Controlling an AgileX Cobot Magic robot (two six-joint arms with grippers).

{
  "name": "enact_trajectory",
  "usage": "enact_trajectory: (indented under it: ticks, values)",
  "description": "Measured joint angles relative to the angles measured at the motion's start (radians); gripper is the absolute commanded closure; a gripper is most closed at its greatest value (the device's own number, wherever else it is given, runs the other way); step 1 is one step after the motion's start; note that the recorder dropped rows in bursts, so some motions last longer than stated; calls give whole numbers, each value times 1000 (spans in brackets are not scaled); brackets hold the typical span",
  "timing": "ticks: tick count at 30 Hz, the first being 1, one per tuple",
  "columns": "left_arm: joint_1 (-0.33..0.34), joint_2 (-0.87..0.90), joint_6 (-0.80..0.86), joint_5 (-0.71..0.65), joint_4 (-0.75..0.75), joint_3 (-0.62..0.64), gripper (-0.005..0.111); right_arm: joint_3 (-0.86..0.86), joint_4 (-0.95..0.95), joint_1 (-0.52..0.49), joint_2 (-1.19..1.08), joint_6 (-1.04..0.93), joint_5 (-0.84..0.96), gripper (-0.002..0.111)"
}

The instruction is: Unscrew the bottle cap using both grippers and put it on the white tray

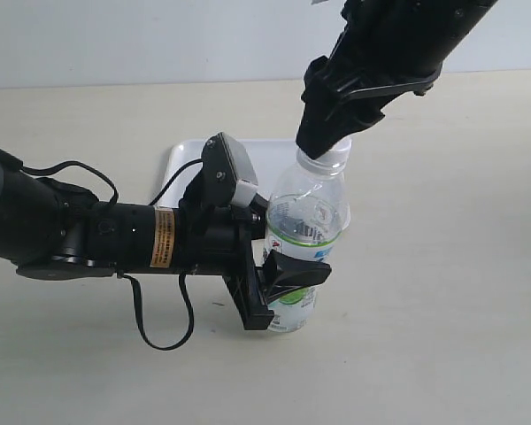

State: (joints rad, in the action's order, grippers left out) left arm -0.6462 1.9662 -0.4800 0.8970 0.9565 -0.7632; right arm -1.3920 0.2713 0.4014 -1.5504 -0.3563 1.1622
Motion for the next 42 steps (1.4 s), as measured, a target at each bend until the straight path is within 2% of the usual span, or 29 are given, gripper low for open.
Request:
enact_trajectory:
  ticks: [7,31,39,40,41,42]
  values:
    - [0,0,0,0,0,0,107,0,17,0,0,0,0,49]
    - [0,0,0,0,0,0,107,0,22,0,-23,0,44,50]
    - [0,0,0,0,-2,0,107,0,31,0,-23,0,34,83]
    - [0,0,0,0,-2,0,107,0,31,0,-23,0,34,92]
    - [0,0,0,0,-2,0,107,0,31,0,-23,0,34,96]
    - [0,0,0,0,-2,0,107,0,31,0,-23,0,34,108]
